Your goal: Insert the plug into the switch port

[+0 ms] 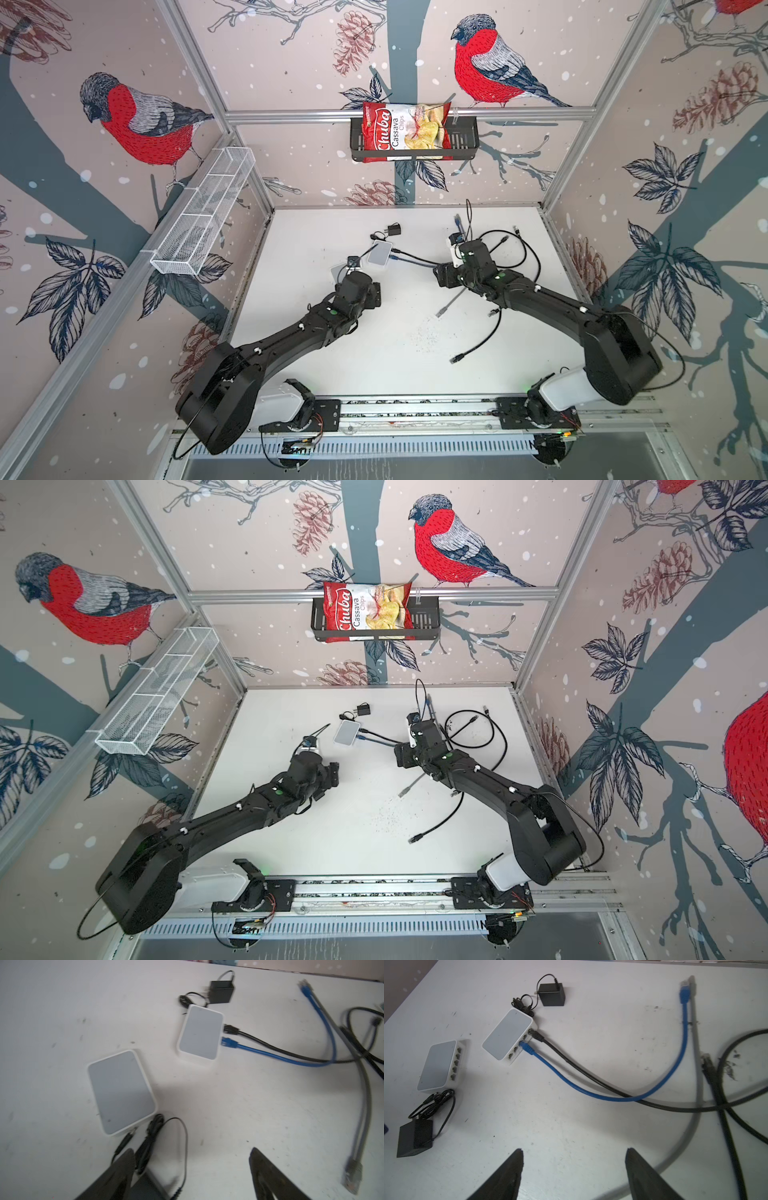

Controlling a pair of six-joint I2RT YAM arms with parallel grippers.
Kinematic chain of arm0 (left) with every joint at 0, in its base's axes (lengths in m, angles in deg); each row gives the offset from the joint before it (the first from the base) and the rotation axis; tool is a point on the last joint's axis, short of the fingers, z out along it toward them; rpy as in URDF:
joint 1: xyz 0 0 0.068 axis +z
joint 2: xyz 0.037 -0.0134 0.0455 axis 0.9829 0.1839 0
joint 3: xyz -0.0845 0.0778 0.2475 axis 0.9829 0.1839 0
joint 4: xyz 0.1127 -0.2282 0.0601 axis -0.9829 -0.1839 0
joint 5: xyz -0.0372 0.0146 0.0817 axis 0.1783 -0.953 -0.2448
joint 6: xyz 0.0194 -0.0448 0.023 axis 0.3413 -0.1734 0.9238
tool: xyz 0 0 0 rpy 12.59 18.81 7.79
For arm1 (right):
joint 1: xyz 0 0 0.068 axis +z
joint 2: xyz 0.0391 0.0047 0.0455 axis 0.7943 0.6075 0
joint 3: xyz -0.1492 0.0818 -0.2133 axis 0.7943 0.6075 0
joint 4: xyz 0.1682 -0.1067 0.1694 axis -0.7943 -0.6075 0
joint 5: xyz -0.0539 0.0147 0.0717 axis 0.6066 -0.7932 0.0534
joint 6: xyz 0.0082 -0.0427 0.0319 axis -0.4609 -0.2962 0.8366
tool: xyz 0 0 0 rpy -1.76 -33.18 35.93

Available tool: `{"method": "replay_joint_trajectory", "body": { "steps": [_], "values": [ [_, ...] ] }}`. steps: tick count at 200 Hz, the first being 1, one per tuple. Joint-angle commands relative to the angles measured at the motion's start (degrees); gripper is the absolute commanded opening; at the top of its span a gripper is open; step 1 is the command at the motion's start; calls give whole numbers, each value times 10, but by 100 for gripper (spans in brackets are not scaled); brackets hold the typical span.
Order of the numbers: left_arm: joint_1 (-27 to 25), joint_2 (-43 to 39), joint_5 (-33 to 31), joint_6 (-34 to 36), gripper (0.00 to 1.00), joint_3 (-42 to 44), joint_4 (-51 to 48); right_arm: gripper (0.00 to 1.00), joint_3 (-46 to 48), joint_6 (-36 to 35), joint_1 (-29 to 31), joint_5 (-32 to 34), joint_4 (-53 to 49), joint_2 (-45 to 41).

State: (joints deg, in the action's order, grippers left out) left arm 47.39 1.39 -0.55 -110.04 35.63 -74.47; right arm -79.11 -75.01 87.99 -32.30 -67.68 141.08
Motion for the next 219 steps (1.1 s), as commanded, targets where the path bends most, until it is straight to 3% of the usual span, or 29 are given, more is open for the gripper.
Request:
{"method": "replay_joint_trajectory", "body": {
  "steps": [1, 34, 57, 85, 169, 219],
  "values": [
    [41, -10, 15, -41, 83, 14, -41, 76, -19, -2, 14, -14, 18, 23],
    [98, 7, 53, -66, 68, 30, -57, 73, -39, -5, 24, -27, 19, 55],
    [121, 28, 88, -78, 65, 36, -52, 72, -44, -8, 26, -30, 21, 67],
    [137, 58, 116, -80, 62, 35, -42, 72, -47, -10, 26, -33, 23, 76],
    [146, 112, 158, -74, 33, 24, -9, 71, -58, -23, 25, -29, 17, 89],
    [147, 129, 159, -54, 3, 20, 0, 70, -61, -25, 24, -27, 14, 91]
  ]
}}
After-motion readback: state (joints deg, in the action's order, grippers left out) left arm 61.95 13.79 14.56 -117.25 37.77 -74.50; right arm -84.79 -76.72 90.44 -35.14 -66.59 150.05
